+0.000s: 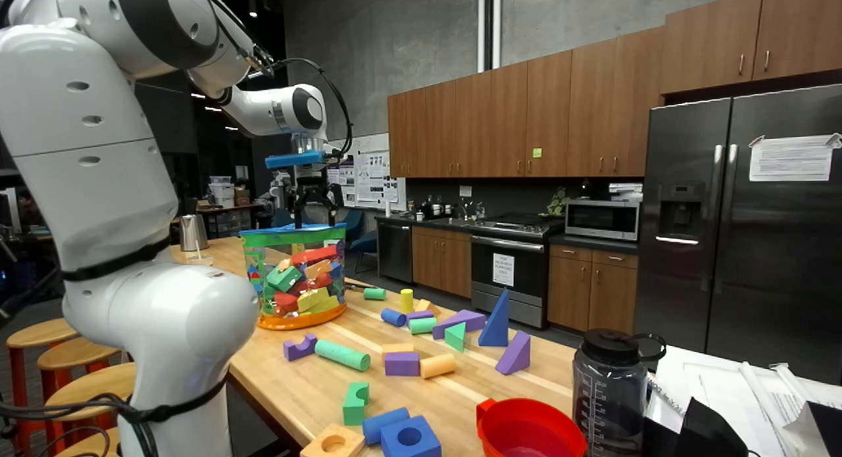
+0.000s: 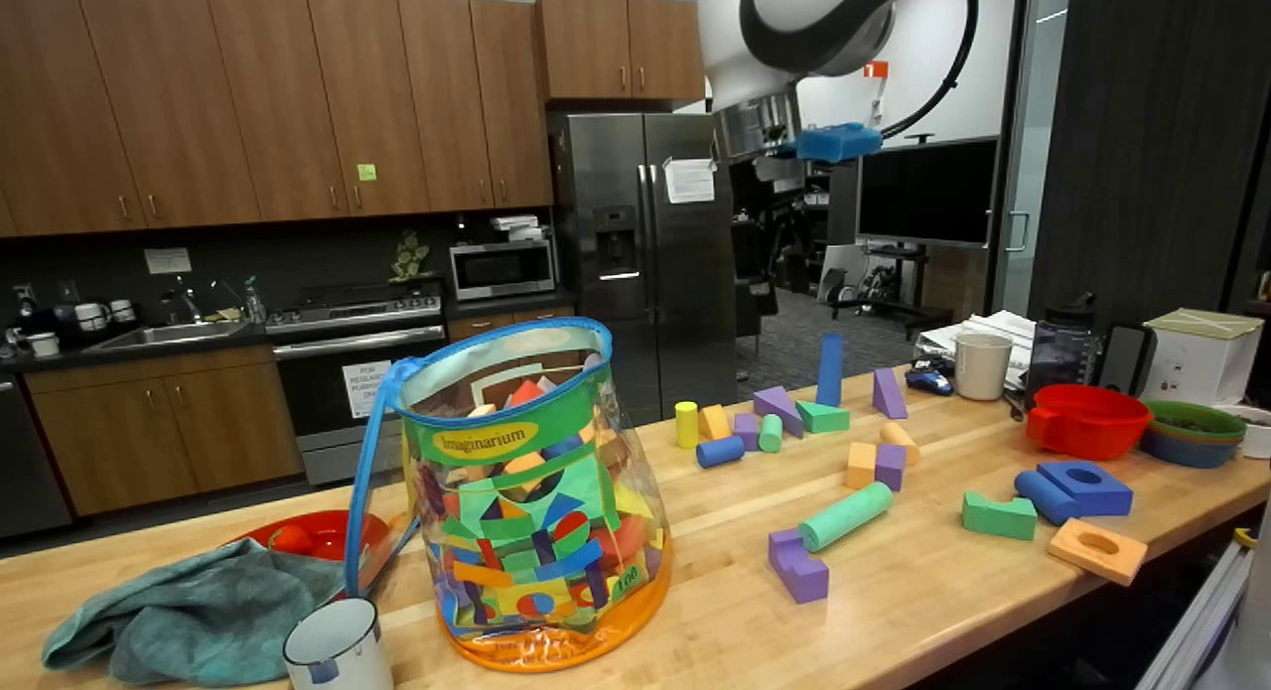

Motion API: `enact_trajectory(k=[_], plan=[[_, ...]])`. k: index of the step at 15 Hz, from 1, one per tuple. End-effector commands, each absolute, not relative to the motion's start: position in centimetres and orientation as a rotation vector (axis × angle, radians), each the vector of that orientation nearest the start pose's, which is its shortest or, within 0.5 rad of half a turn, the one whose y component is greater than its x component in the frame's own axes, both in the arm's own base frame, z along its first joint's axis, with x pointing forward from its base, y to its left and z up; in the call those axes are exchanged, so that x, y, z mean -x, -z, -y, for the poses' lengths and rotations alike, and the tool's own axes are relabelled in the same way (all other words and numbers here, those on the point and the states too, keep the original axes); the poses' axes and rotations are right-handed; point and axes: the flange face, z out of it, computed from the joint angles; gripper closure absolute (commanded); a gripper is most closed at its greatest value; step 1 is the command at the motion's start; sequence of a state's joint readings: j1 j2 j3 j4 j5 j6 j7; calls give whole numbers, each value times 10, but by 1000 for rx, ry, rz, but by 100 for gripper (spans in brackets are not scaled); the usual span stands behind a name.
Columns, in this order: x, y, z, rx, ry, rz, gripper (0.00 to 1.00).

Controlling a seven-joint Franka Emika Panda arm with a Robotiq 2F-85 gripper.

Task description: Pick up the yellow cylindrical block and put it in the clear block bag

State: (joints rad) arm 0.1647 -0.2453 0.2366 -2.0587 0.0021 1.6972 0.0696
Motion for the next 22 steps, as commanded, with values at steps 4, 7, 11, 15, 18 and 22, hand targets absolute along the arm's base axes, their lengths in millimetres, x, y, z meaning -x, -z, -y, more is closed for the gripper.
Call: enact_trajectory(k=[4,7,11,15,18,22], plan=[[-432,-528,-192,3177,-174,514,0],[-432,-528,-192,3177,-174,514,0],[-432,-528,-192,3177,-174,514,0],[-432,-528,-192,3177,-174,514,0],[-458,-549,-186,3154,-117,467,0],[-519,-594,-175,3095,42,382,0]])
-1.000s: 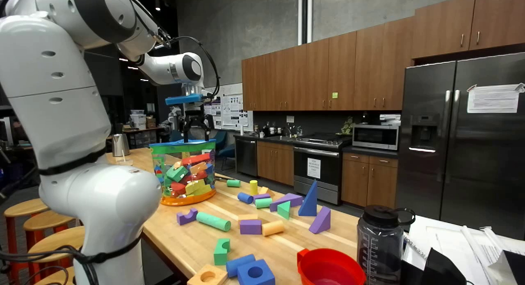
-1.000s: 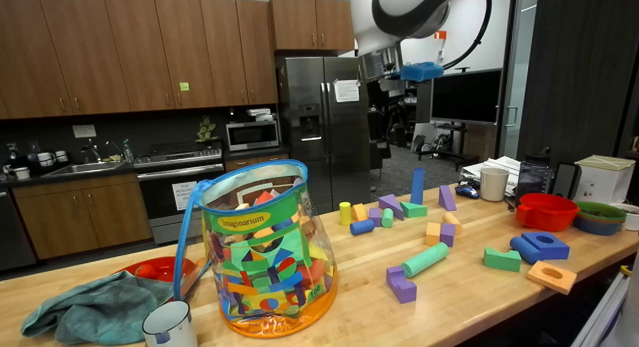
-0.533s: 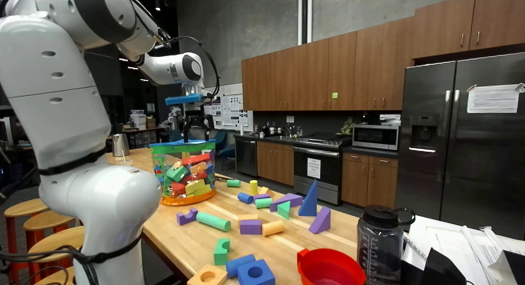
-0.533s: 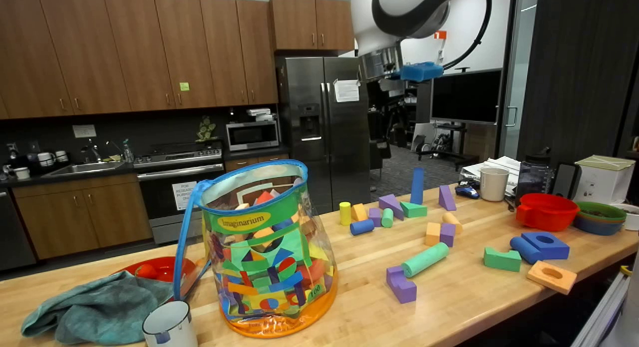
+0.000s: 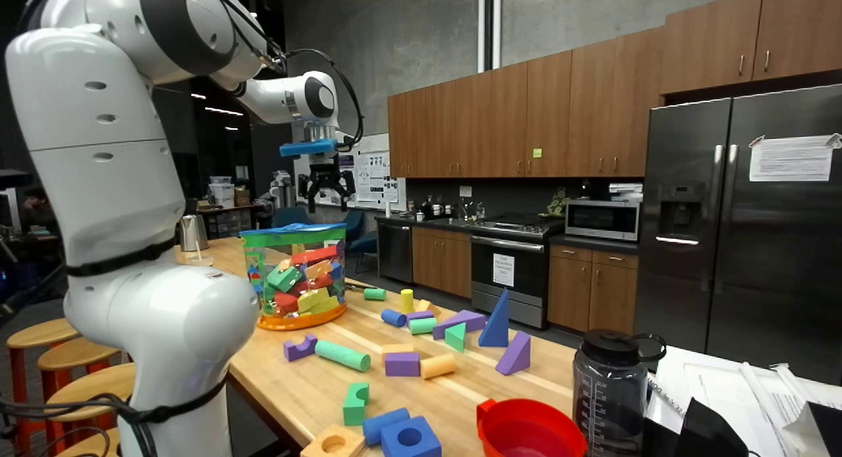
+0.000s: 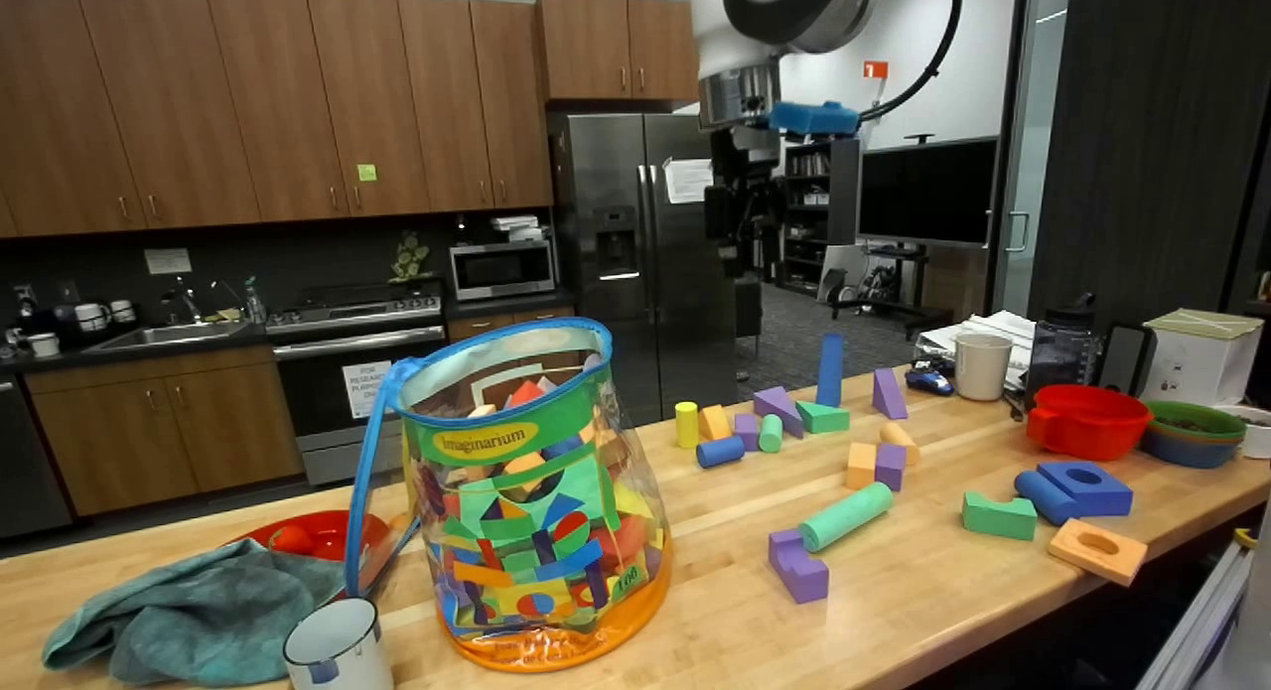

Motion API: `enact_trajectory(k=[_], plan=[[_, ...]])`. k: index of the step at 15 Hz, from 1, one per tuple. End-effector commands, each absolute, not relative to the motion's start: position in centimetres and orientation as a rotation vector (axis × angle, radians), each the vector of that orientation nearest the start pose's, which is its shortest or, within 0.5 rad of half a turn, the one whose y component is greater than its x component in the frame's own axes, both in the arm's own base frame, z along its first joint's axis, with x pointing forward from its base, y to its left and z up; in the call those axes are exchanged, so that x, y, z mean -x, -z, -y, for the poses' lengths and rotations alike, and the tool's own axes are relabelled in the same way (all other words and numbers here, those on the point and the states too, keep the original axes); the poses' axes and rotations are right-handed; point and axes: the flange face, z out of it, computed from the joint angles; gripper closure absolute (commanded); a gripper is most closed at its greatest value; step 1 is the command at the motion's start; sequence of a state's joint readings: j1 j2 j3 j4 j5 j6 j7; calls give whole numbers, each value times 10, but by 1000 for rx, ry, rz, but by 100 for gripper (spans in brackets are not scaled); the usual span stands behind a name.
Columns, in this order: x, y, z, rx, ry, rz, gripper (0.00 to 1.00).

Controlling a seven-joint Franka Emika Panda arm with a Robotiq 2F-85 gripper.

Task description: Pick up the yellow cylindrical block and put it in the clear block bag

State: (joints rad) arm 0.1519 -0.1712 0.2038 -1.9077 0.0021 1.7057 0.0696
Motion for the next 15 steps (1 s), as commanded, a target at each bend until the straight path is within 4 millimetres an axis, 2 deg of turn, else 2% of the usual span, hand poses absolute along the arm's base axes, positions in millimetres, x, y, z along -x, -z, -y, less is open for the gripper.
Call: enact_trajectory(k=[1,4,5,7,12,15], plan=[[-536,-603,-171,3077,97,362,0],[-573,-622,-149,3072,204,296,0],[-549,-613,-159,3089,177,326,0],[-559,-610,-156,3087,173,316,0],[-555,-610,-166,3085,170,340,0],[-556,-610,-164,3086,170,334,0]])
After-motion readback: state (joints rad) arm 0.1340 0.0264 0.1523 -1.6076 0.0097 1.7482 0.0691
